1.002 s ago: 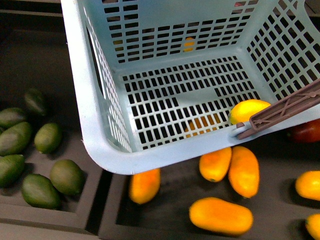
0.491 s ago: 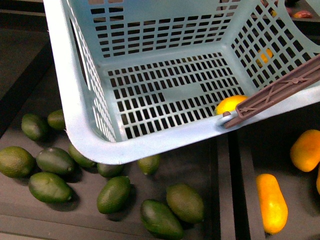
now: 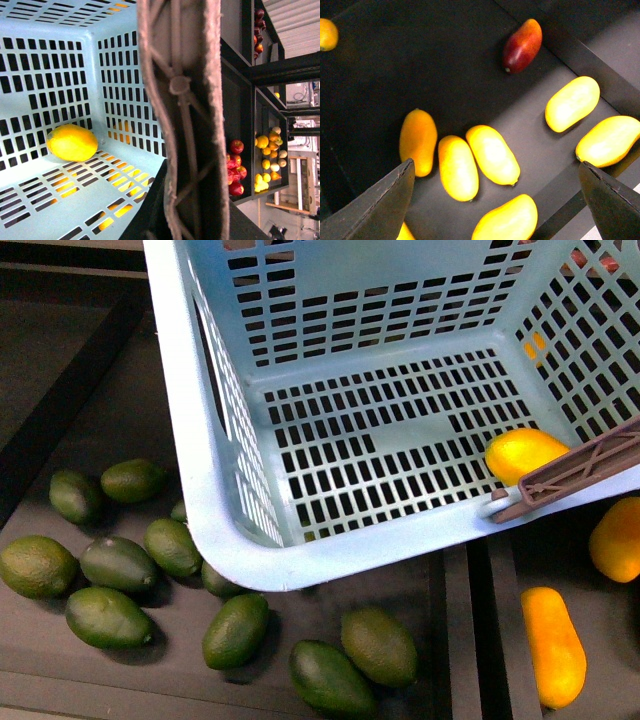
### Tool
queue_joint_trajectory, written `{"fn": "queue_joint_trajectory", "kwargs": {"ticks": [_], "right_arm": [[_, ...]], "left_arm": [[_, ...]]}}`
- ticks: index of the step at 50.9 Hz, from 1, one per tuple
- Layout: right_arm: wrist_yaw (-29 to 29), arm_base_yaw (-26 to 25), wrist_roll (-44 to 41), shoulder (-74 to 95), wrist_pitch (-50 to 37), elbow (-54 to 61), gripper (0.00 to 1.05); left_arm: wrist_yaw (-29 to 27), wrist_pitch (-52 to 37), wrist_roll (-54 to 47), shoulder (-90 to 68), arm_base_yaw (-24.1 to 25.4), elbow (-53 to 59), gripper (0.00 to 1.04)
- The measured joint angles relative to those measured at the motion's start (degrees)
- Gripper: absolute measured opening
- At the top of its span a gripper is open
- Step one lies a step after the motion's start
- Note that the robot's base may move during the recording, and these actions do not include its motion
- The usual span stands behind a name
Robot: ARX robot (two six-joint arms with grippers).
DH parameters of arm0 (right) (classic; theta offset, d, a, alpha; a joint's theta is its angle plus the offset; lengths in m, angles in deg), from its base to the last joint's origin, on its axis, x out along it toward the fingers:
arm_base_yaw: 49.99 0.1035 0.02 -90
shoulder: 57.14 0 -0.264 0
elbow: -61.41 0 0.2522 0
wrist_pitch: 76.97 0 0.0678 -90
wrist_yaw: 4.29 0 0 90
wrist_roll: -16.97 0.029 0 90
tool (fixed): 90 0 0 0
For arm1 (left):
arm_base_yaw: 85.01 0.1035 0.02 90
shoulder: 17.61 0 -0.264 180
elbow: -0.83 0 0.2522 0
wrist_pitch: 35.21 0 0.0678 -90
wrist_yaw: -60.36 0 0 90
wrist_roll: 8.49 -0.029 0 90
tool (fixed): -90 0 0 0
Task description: Pick lemon and mango into basket
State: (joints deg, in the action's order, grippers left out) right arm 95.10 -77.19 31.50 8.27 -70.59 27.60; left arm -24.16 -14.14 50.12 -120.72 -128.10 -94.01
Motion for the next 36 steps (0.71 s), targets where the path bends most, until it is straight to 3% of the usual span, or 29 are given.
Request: {"fn": "queue_joint_trajectory", "kwargs": {"ticks": [4, 11, 19, 23, 36], "right_arm": [[-1.1, -3.7, -2.1, 11.8, -6.7, -0.5, 0.96], [-1.3, -3.8, -1.7, 27.1, -12.5, -2.4, 0.96], [-0.8, 0.3, 4.2, 42.1, -14.4, -9.0, 0.96], [2.0, 2.7, 5.5, 47.0, -16.0, -12.0, 0.96], [1.7, 8.8, 14.8, 58.8, -12.1, -23.8, 0.96]], "left_arm": [[0.0, 0.0, 0.1, 0.0, 0.0, 0.0, 0.06], [-1.0, 0.0, -0.2, 0.0, 0.1, 0.0, 0.06], [-0.5, 0.0, -0.2, 0.0, 0.1, 0.0, 0.06], [-0.5, 0.0, -0.1, 0.0, 0.1, 0.0, 0.06], [-0.7, 0.0, -0.2, 0.0, 0.1, 0.0, 0.06]]}}
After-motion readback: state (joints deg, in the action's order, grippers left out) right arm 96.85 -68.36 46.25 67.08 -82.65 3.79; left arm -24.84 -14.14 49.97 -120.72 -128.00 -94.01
